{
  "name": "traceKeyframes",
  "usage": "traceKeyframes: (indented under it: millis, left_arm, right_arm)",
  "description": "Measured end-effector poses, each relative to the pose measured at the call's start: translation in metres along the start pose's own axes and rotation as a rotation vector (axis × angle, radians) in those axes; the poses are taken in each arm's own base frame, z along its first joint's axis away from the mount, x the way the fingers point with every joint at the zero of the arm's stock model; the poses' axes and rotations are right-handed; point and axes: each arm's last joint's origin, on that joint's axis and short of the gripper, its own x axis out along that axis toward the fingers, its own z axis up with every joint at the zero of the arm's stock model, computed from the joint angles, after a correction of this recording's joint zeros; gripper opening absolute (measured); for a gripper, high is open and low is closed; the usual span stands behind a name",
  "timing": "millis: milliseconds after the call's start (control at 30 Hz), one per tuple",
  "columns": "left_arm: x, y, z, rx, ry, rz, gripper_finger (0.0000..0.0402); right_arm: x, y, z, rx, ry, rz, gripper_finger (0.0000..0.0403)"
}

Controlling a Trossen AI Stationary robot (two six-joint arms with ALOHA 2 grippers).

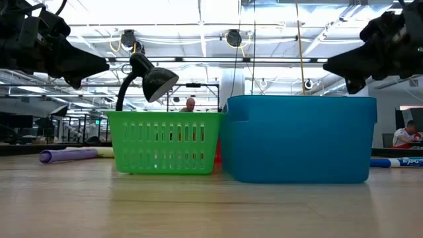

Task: Pick & Place Markers
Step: Put the right small green highlighter pen into the green bin

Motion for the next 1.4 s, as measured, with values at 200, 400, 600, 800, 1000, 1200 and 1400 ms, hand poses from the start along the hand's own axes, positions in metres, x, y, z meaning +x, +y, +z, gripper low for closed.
traceKeyframes:
  millis: [200, 400, 600, 800, 1000, 1200, 1400]
  left_arm:
    - [0.0, 0.0, 0.0, 0.0, 0.0, 0.0, 0.0115]
    - [0.0, 0.0, 0.0, 0.0, -0.001, 0.0, 0.0115]
    - [0.0, 0.0, 0.0, 0.0, 0.0, 0.0, 0.0115]
    - [0.0, 0.0, 0.0, 0.0, 0.0, 0.0, 0.0115]
    - [0.0, 0.0, 0.0, 0.0, 0.0, 0.0, 0.0115]
    - [0.0, 0.0, 0.0, 0.0, 0.0, 0.0, 0.0115]
    - [0.0, 0.0, 0.0, 0.0, -0.001, 0.0, 0.0115]
  right_arm:
    - [-0.001, 0.003, 0.012, 0.119, -0.119, 0.034, 0.0075]
    - [-0.002, 0.001, 0.017, -0.028, -0.192, -0.057, 0.0075]
    - [0.002, -0.008, 0.009, 0.002, -0.123, -0.339, 0.0096]
    - [0.018, -0.009, 0.035, 0.0, 0.061, -0.619, 0.0176]
    - [0.05, -0.022, 0.08, -0.018, 0.324, -0.888, 0.0212]
    - [0.072, -0.07, 0.085, 0.144, 0.664, -1.051, 0.02]
    - [0.07, -0.123, 0.061, 0.322, 0.877, -1.069, 0.02]
